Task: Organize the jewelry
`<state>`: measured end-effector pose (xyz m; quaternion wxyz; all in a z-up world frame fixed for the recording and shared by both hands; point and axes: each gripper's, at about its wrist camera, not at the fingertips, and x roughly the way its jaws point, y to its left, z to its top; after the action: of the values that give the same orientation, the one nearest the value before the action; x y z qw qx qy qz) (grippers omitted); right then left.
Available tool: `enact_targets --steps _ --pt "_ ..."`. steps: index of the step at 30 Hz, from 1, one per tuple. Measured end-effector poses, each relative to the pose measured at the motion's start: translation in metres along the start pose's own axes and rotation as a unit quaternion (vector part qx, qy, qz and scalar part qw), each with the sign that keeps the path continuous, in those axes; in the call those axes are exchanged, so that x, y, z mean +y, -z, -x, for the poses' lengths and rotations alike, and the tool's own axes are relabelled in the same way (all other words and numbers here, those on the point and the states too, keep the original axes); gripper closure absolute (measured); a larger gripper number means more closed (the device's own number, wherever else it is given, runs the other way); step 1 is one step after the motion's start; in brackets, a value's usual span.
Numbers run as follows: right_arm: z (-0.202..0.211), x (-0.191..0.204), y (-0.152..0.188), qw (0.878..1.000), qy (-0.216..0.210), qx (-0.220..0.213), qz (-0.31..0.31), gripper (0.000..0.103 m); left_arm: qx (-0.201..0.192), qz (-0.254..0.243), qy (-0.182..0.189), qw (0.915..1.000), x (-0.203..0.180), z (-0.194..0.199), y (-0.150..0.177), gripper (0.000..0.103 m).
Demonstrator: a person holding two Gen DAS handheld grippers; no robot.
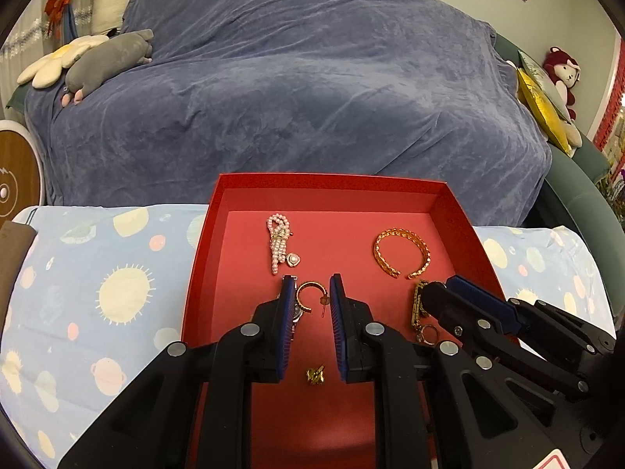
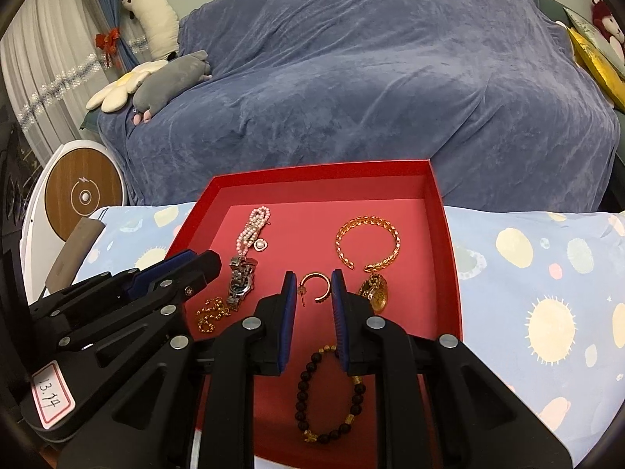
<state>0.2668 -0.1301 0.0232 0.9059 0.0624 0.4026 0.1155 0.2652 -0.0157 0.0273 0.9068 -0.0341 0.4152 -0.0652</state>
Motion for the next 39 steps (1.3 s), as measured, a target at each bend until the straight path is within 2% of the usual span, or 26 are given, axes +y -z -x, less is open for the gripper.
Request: enact_targets --steps 10,18,31,33,39 --pt "-0.023 -0.003 0.004 1.0 -0.003 0.021 -0.003 0.085 0.02 0.009 0.001 0.9998 0.008 -0.022 0.003 0.087" --pt "-0.02 -0.001 0.002 1.0 -0.012 0.017 -0.006 0.083 0.016 0.021 0.004 0.9996 0.016 -0.019 0.005 0.082" --pt "0.04 0.004 0.006 1.0 -0.024 -0.011 -0.006 0.083 -0.002 0.025 0.004 0.9997 0.014 0.028 0.008 0.08" --pt "0.052 0.006 0.01 1.0 -0.024 -0.015 -0.005 0.073 -0.006 0.023 0.002 0.9997 0.012 0.039 0.011 0.08" --pt "0.088 0.016 0.032 0.999 -0.016 -0.028 0.012 0.072 -0.013 0.002 -0.009 0.9999 0.001 0.072 0.028 0.08"
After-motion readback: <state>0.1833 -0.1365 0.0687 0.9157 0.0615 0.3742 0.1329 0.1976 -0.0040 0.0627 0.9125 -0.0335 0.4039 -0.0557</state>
